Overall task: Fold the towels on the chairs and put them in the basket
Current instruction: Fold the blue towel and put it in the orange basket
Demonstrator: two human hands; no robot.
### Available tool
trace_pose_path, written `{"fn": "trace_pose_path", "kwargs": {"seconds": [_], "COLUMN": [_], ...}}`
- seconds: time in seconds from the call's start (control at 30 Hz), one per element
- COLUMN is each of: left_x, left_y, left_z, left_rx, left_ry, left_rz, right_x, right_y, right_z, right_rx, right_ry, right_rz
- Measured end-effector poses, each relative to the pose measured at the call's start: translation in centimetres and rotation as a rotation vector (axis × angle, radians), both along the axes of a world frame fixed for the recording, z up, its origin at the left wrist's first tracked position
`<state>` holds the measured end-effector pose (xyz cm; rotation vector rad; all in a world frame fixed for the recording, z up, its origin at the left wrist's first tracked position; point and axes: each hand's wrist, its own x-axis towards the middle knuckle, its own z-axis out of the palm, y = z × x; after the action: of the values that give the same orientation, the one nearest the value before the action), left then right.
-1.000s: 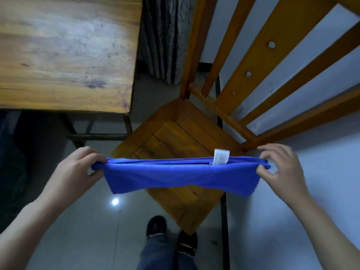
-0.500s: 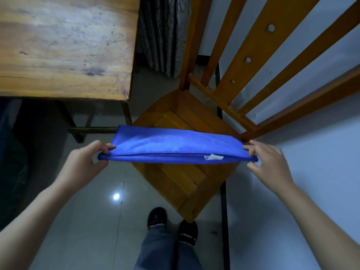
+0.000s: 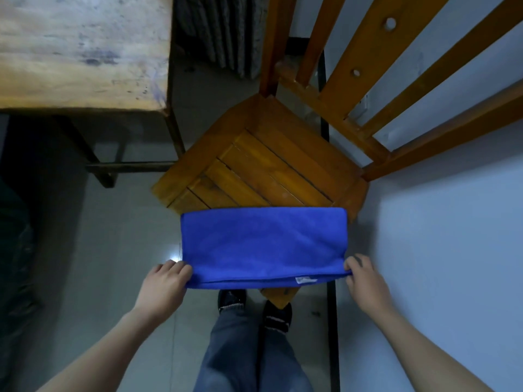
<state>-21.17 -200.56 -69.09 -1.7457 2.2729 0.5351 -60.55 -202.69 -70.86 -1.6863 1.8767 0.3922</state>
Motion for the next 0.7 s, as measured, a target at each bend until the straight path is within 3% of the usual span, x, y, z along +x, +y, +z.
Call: {"fn": "trace_pose_path", "kwargs": {"seconds": [0.07, 0.17, 0.3, 0.43, 0.53, 0.6, 0.7], "left_x": [-0.2, 0.2, 1.2, 1.6, 1.9, 1.6, 0.0], "left_y": [-0.6, -3.5, -8.2, -11.0, -10.3, -8.9, -6.7], "left_z": [0.4, 1.6, 4.9, 8.8, 8.8, 7.2, 3.8], "left_rx": [0.039, 0.063, -0.159, -0.374, -0.453, -0.432, -0.181], "left_ry": [0.021, 0.074, 0.183, 0.263, 0.232, 0.175, 0.049], "left_rz": [0.069, 0.348, 0.531, 0.496, 0.293, 0.166, 0.084], "right_x": [0.3, 1.0, 1.7, 2.2, 2.1, 1.7, 0.7], "right_y": [-1.2, -5.3, -11.0, -13.5, -12.5, -10.9, -8.0], "right_z": [0.2, 2.3, 7.1, 10.4, 9.9, 8.2, 4.5], "right_rx": [-0.01, -0.165, -0.375, -0.575, -0.631, -0.575, -0.348], "right_ry": [-0.112, -0.194, -0.247, -0.242, -0.189, -0.15, -0.099], "right_rz": [-0.129, -0.175, -0.18, -0.109, -0.051, -0.075, -0.19]}}
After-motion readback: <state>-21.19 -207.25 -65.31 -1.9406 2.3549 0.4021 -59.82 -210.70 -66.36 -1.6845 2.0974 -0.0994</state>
